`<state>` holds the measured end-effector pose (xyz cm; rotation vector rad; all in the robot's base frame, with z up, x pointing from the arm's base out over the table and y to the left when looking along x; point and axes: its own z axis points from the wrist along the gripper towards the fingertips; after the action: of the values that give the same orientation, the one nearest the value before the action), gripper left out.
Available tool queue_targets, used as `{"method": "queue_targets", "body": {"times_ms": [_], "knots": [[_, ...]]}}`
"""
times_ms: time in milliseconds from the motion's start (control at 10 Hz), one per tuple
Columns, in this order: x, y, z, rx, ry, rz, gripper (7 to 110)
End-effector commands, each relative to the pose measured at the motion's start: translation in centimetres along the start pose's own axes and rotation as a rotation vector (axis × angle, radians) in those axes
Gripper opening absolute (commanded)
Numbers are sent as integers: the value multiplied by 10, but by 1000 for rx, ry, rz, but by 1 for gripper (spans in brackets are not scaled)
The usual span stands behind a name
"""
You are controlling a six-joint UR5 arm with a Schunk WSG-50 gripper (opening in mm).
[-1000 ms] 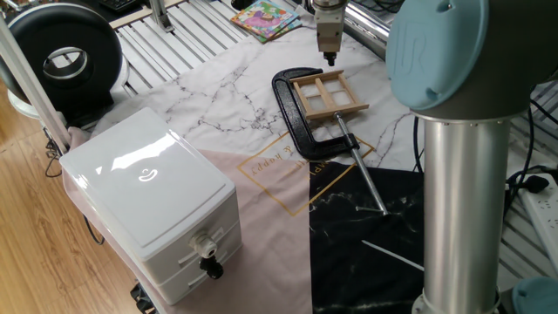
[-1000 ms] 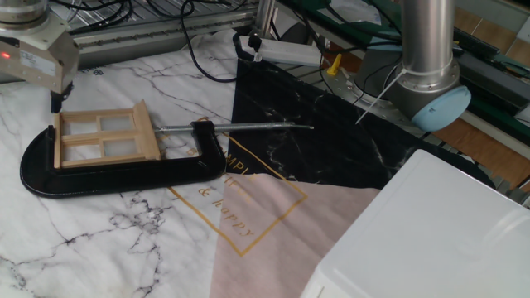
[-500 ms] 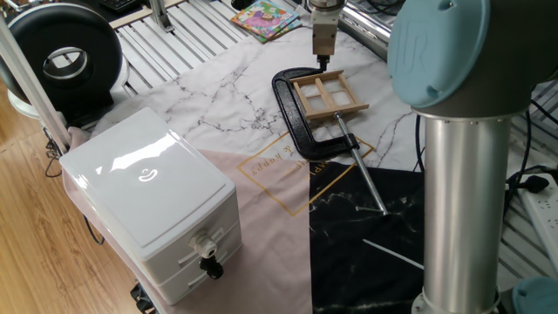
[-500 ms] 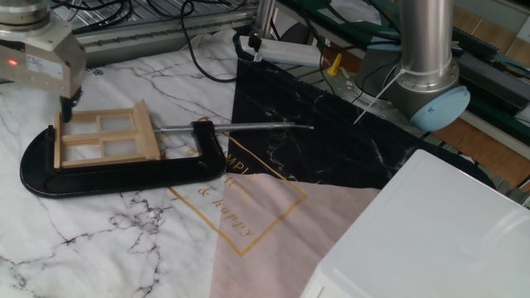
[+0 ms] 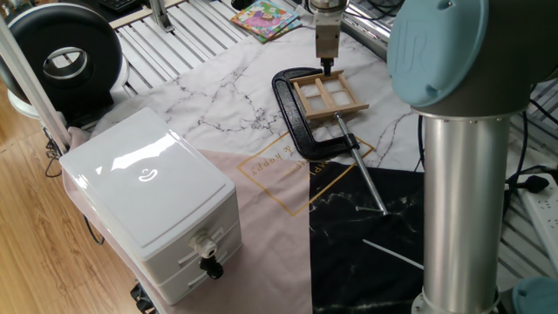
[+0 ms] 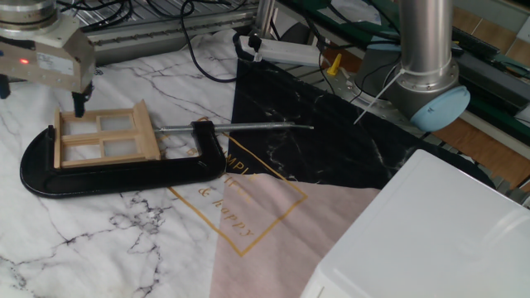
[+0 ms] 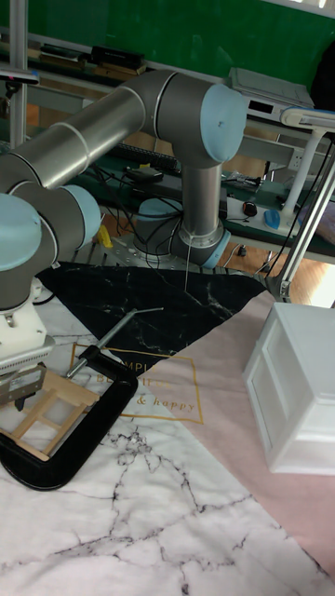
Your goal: Close a sliding window
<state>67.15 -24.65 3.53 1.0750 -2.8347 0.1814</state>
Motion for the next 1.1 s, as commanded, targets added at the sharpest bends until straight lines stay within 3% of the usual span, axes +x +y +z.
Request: {"method": "queue_targets", "body": {"times_ms": [0,100,300,400,500,600,800,1000], "knots": [[-12,-35,-2,125,-42,-59,44],[-20,-53,-6,203,-69,-94,44],[-35,-61,-9,240,-122,-149,44],[-43,-53,-9,212,-160,-143,44],[-47,-56,-10,225,-172,-155,44],[-48,-48,-9,191,-181,-150,44],[-32,-44,-5,168,-120,-114,44],[-21,-31,-3,114,-78,-111,44]]}}
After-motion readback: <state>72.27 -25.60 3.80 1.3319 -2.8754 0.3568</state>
